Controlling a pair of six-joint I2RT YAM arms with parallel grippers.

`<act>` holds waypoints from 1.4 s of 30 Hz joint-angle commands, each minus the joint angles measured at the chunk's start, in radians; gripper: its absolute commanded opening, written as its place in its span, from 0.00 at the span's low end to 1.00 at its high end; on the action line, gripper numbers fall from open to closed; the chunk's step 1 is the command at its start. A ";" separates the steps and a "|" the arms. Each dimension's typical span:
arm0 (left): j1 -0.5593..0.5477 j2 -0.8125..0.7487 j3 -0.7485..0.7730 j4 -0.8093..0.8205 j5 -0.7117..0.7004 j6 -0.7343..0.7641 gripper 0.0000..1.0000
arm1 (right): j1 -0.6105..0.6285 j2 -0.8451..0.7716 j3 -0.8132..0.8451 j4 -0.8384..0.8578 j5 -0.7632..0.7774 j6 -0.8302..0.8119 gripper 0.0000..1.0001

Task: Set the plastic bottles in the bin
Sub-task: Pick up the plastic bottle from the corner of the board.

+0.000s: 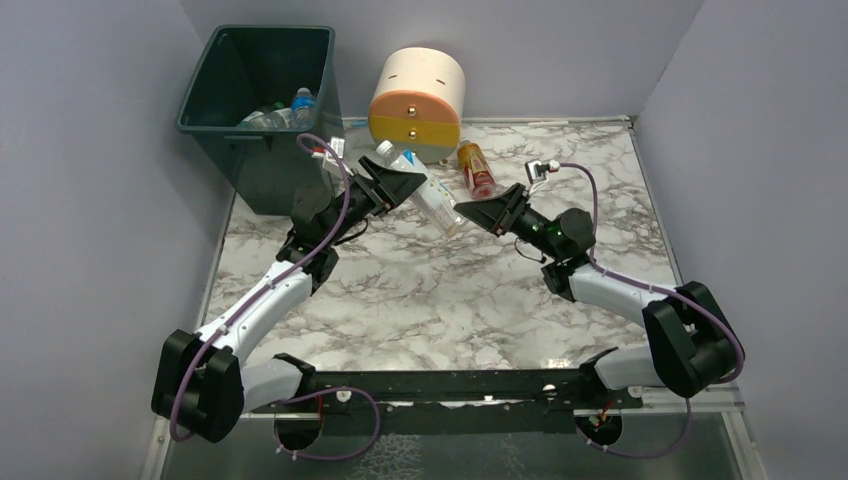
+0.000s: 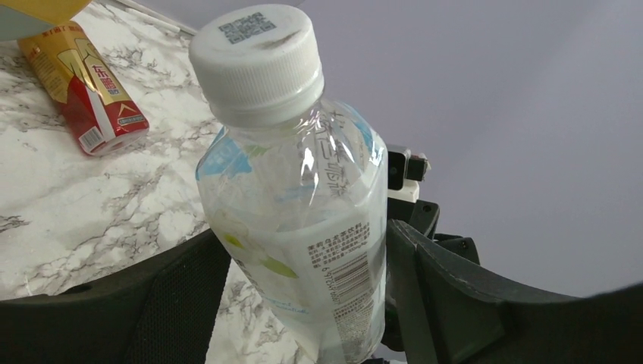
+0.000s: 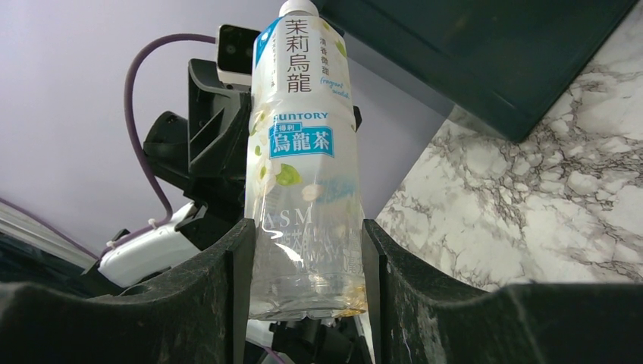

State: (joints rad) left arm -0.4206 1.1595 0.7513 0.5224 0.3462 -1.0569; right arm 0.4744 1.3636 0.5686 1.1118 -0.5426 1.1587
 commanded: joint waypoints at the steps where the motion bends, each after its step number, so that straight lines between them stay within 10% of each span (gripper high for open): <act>1: -0.006 0.018 0.028 0.014 -0.015 0.015 0.75 | 0.009 0.009 0.015 0.035 0.014 -0.008 0.48; 9: -0.006 0.031 0.041 0.013 -0.020 0.028 0.69 | 0.010 -0.014 -0.019 0.031 0.013 -0.014 0.58; 19: -0.006 0.066 0.108 -0.015 -0.025 0.062 0.69 | 0.009 -0.147 -0.049 -0.132 0.067 -0.070 0.99; 42: 0.246 0.259 0.554 -0.141 0.077 0.098 0.72 | -0.013 -0.421 -0.072 -0.602 0.154 -0.232 0.99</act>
State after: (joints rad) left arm -0.2672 1.3865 1.2095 0.3740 0.3721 -0.9421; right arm 0.4690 0.9703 0.5129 0.5518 -0.4042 0.9478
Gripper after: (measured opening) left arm 0.716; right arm 0.993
